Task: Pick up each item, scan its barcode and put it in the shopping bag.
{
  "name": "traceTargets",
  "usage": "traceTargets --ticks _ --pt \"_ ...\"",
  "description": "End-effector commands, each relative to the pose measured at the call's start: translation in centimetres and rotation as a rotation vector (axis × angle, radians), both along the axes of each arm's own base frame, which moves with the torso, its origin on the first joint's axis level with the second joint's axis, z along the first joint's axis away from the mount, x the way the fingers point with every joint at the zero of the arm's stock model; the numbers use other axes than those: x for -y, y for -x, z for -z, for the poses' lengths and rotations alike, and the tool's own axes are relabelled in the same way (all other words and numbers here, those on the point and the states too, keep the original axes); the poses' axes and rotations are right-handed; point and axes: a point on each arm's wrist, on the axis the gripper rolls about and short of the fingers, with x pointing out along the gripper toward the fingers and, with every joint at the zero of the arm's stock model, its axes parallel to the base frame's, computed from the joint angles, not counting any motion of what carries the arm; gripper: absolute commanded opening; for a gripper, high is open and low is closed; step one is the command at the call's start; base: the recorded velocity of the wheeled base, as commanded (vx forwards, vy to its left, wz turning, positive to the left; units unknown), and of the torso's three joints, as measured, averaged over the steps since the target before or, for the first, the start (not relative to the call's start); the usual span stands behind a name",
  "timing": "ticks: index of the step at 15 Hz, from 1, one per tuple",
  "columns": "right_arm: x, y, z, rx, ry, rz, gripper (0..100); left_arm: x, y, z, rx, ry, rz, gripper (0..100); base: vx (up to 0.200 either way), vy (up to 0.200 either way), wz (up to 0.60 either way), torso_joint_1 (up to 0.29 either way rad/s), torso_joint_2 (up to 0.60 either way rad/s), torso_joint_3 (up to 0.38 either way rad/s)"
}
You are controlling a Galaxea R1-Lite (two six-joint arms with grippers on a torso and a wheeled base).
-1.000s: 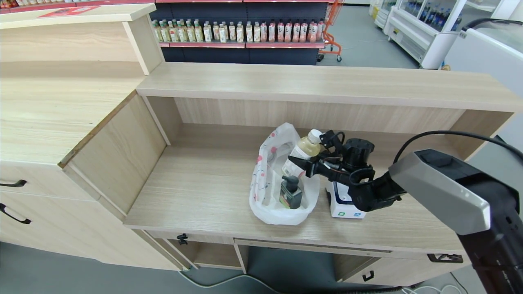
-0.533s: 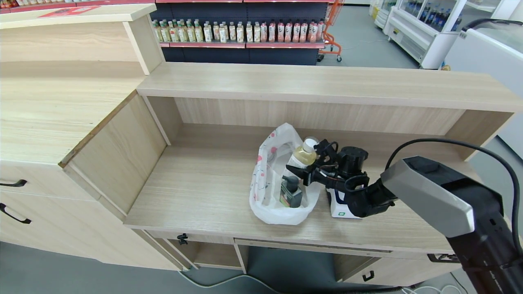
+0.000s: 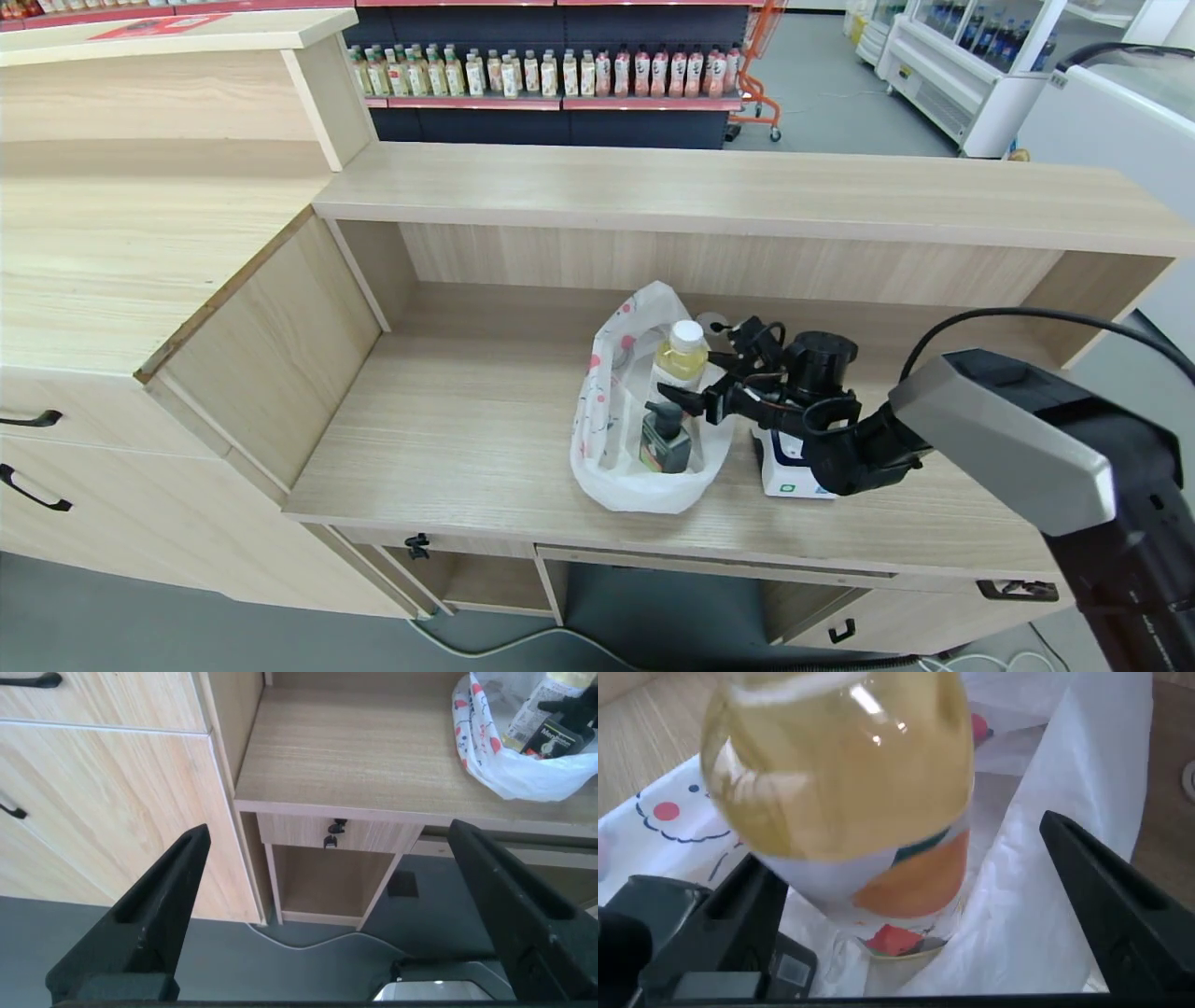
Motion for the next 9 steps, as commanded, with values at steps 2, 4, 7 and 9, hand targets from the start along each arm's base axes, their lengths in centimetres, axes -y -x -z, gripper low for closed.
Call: traceTargets --ticks 2,4,7,9 --pt "4.0 5.9 -9.9 0.015 -0.103 0.049 100 0.0 0.0 0.0 -0.001 0.000 0.000 100 0.000 0.000 0.00 0.000 0.00 0.000" --pt "5.5 9.1 -13.0 0.013 -0.153 0.069 100 0.0 0.0 0.0 -0.001 0.000 0.000 100 0.000 0.000 0.00 0.000 0.00 0.000" --pt "10.3 14.8 -15.8 -0.025 -0.128 0.243 100 0.0 0.0 0.0 -0.001 0.000 -0.001 100 0.000 0.000 0.00 0.000 0.00 0.000" --pt "12.6 20.1 -16.5 -0.131 -0.085 0.343 100 0.0 0.0 0.0 -0.001 0.000 0.000 100 0.000 0.000 0.00 0.000 0.00 0.000"
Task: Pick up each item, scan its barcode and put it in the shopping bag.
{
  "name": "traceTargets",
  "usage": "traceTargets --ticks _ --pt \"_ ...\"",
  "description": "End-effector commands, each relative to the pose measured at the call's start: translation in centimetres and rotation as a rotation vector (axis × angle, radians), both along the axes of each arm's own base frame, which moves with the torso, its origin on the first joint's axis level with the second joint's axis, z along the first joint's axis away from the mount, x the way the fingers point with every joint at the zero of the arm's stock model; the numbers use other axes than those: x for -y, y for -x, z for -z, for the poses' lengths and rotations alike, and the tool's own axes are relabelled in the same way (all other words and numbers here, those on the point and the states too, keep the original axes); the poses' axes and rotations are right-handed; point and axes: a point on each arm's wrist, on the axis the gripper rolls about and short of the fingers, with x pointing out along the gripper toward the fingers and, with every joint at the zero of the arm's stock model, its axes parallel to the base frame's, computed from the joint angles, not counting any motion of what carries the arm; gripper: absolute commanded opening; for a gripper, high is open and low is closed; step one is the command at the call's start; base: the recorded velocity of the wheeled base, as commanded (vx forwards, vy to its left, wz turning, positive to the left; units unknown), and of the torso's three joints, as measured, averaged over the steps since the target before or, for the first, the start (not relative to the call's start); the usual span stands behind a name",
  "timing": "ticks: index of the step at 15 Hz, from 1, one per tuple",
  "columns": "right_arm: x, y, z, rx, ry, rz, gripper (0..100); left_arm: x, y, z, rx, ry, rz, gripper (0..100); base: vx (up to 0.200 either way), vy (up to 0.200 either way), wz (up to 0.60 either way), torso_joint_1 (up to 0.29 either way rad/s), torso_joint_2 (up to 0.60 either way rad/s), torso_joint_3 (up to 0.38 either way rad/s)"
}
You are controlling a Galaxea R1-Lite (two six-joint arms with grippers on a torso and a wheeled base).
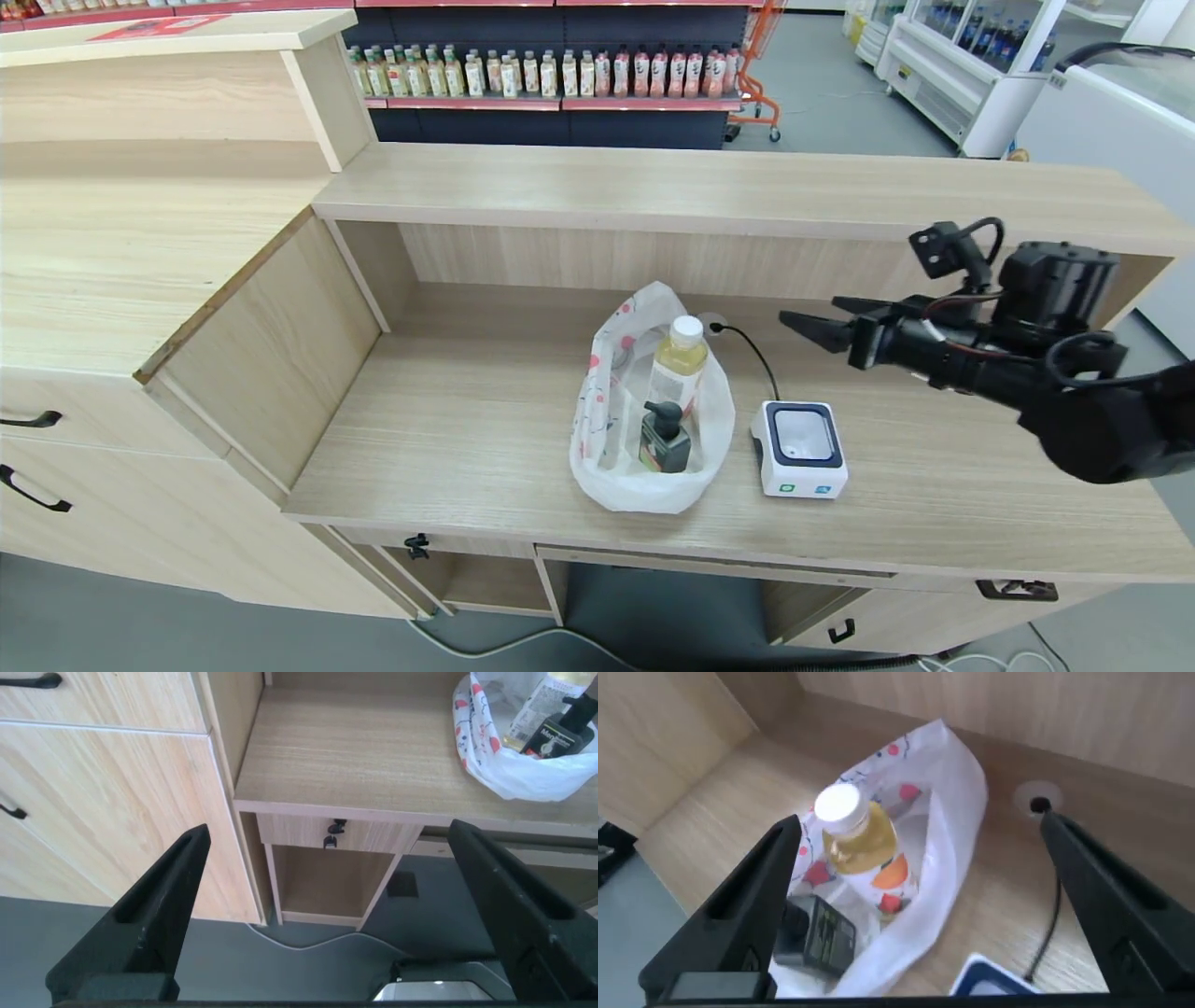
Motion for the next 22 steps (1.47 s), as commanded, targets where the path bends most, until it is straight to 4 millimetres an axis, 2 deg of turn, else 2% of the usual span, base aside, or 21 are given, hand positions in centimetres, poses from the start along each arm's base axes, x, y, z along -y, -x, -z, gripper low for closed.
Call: traceTargets --ticks 1,2,3,6,10,11,14,15,17,19,22 --pt "4.3 10.3 -3.3 -0.062 0.038 0.189 100 0.0 0.0 0.0 -0.001 0.000 0.000 100 0.000 0.000 0.00 0.000 0.00 0.000" --pt "4.7 12.5 -3.0 -0.080 0.045 0.242 100 0.0 0.0 0.0 -0.001 0.000 0.000 100 0.000 0.000 0.00 0.000 0.00 0.000" --pt "5.0 13.6 -2.4 -0.088 0.051 0.272 100 0.0 0.0 0.0 -0.001 0.000 0.000 100 0.000 0.000 0.00 0.000 0.00 0.000" --pt "5.3 19.2 2.4 -0.197 0.090 0.342 100 0.0 0.0 0.0 -0.001 0.000 0.000 100 0.000 0.000 0.00 0.000 0.00 0.000" --pt "5.0 27.9 6.1 -0.119 0.103 0.436 100 0.0 0.0 0.0 -0.001 0.000 0.000 100 0.000 0.000 0.00 0.000 0.00 0.000" --pt "4.9 29.2 6.2 -0.064 0.096 0.457 100 0.0 0.0 0.0 -0.001 0.000 0.000 100 0.000 0.000 0.00 0.000 0.00 0.000" --pt "4.5 32.8 8.1 -0.059 0.099 0.454 100 0.0 0.0 0.0 -0.001 0.000 0.000 100 0.000 0.000 0.00 0.000 0.00 0.000" --pt "4.4 34.8 9.9 -0.059 0.124 0.466 100 0.0 0.0 0.0 -0.001 0.000 -0.002 100 0.000 0.000 0.00 0.000 0.00 0.000" --pt "4.3 35.8 10.5 0.019 0.123 0.479 100 0.0 0.0 0.0 -0.001 0.000 0.000 100 0.000 0.000 0.00 0.000 0.00 0.000" --pt "4.6 35.8 10.6 0.005 0.160 0.577 100 0.0 0.0 0.0 -0.001 0.000 0.000 100 0.000 0.000 0.00 0.000 0.00 0.000" --pt "4.6 35.8 10.7 -0.006 0.138 0.591 100 0.0 0.0 0.0 -0.001 0.000 0.000 100 0.000 0.000 0.00 0.000 0.00 0.000"
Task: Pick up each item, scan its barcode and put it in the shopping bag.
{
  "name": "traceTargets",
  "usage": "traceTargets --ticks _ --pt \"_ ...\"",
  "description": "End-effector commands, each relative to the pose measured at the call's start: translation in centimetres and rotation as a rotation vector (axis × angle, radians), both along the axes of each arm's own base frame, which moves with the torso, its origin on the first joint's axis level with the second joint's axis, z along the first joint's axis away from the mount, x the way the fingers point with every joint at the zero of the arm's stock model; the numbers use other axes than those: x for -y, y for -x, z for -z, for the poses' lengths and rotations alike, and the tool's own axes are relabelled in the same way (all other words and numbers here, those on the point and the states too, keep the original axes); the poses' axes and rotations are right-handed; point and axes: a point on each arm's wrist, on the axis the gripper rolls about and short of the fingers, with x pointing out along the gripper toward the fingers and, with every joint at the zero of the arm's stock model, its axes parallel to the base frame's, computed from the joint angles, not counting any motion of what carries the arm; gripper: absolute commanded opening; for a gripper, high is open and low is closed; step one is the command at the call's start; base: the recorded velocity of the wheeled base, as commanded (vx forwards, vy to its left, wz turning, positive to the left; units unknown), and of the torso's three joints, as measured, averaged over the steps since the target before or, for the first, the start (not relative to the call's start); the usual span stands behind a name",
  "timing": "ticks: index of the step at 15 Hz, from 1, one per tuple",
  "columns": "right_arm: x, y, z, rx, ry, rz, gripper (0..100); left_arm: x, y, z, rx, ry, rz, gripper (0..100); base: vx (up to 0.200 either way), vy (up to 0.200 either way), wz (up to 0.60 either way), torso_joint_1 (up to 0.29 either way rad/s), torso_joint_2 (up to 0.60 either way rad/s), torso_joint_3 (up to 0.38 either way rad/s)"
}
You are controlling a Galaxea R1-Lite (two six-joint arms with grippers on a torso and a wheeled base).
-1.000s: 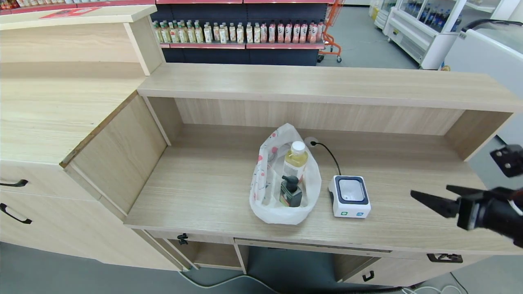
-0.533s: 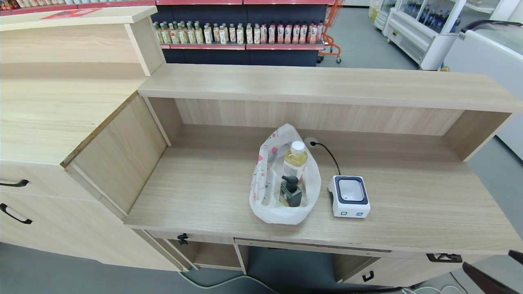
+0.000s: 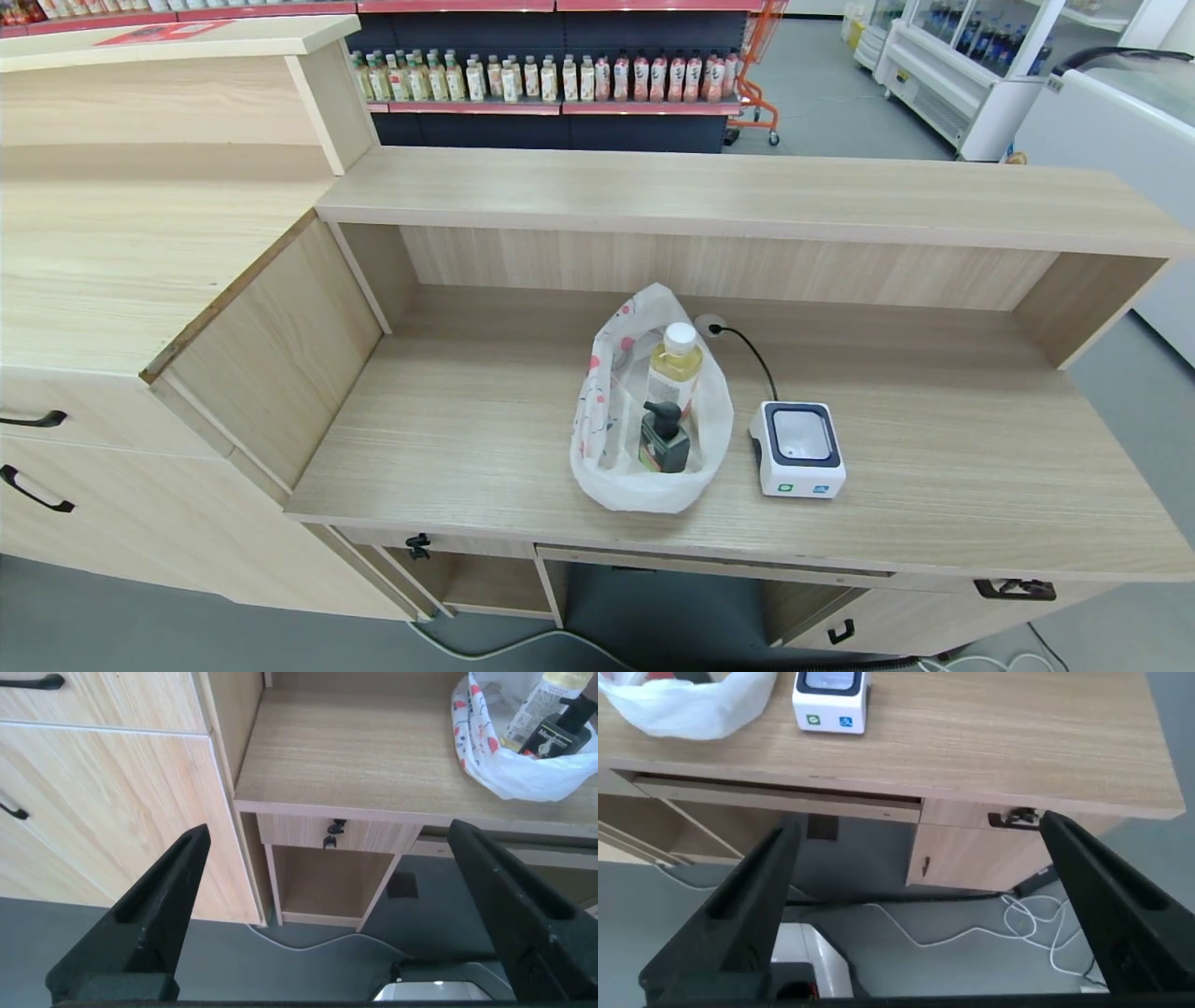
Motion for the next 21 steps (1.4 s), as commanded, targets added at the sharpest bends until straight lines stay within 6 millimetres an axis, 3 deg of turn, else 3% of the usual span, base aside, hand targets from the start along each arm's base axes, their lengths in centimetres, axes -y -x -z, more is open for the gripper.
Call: traceTargets --ticks 1,4,18,21 --pt "0.01 0.33 0.08 0.041 0.002 -0.023 100 0.00 -0.01 -0.01 -0.001 0.000 0.000 100 0.000 0.000 0.00 0.000 0.00 0.000" --pt "0.10 1.03 0.30 0.124 0.023 -0.090 100 0.00 -0.01 -0.01 -0.001 0.000 0.000 100 0.000 0.000 0.00 0.000 0.00 0.000" --pt "0.10 1.04 0.55 0.101 0.001 -0.089 100 0.00 -0.01 -0.01 -0.001 0.005 0.000 100 0.000 0.000 0.00 0.000 0.00 0.000" --pt "0.10 1.04 0.55 0.101 0.001 -0.089 100 0.00 0.00 0.00 0.000 -0.003 0.000 100 0.200 0.000 0.00 -0.004 0.00 -0.001"
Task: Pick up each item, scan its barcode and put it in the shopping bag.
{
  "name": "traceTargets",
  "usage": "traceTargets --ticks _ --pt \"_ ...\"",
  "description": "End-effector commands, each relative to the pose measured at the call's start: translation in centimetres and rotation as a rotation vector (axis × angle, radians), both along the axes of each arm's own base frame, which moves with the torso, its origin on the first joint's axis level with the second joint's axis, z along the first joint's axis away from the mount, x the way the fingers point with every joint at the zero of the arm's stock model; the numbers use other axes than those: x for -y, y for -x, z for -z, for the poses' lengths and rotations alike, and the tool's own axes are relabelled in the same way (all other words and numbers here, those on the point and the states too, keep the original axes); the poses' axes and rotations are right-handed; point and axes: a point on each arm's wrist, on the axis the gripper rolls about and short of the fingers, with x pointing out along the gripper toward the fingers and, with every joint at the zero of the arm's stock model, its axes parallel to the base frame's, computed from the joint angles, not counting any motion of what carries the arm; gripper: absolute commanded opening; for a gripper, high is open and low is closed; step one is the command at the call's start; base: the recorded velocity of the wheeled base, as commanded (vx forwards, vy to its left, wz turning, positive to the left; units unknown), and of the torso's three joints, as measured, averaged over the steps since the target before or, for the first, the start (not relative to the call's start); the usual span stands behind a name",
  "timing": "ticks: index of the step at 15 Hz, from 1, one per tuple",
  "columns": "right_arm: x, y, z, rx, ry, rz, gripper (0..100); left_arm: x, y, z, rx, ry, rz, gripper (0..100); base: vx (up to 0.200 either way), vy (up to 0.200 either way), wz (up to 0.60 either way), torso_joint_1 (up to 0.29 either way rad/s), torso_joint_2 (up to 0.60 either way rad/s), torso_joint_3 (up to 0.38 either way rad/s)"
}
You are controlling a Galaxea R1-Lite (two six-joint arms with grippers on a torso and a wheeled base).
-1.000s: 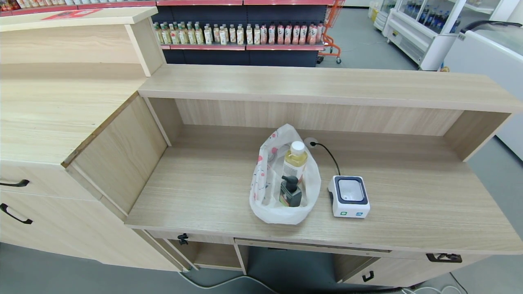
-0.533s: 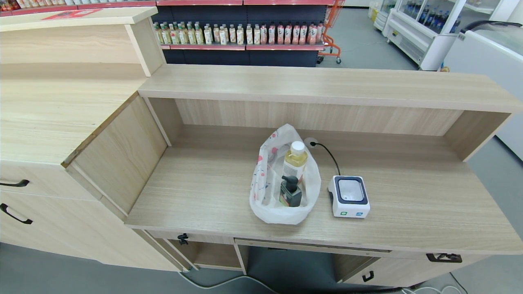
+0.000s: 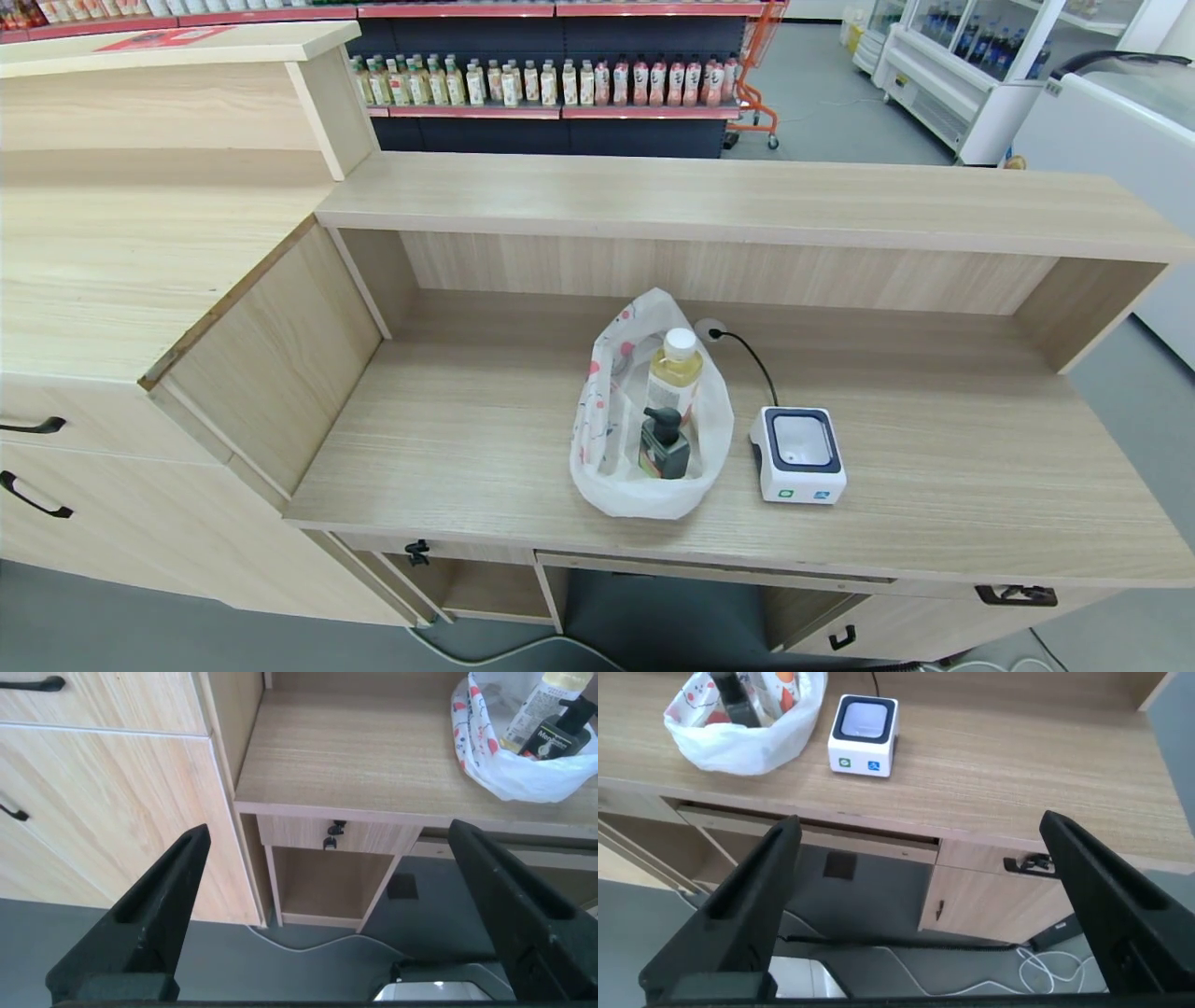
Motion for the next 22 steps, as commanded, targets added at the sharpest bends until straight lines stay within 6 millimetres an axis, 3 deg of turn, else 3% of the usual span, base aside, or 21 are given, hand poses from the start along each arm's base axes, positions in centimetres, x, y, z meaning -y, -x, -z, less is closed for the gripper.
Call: traceTargets --ticks 1,6,13,14,18,22 --pt "0.00 -0.03 0.01 -0.006 0.001 0.001 100 0.00 -0.01 -0.01 -0.001 -0.003 0.000 100 0.200 0.000 0.00 -0.007 0.00 0.002" --pt "0.00 -0.03 0.01 -0.006 0.001 -0.001 100 0.00 -0.01 -0.01 -0.001 -0.003 -0.001 100 0.200 0.000 0.00 0.009 0.01 0.003" --pt "0.00 -0.03 0.02 -0.008 -0.012 -0.002 100 0.00 -0.01 -0.01 -0.001 0.005 0.000 100 0.000 0.000 0.00 0.000 0.00 0.000" --pt "0.00 -0.03 0.02 -0.009 -0.021 -0.002 0 0.00 -0.01 -0.01 -0.001 0.005 0.000 100 0.000 0.000 0.00 0.000 0.00 0.000" --pt "0.00 -0.03 0.02 -0.009 -0.021 0.000 0 0.00 -0.01 -0.01 -0.001 0.005 0.000 100 0.000 0.000 0.00 0.000 0.00 0.000" --pt "0.00 -0.03 0.02 -0.009 -0.021 0.000 0 0.00 -0.01 -0.01 -0.001 0.004 0.000 100 0.000 -0.200 0.00 -0.004 0.00 0.001"
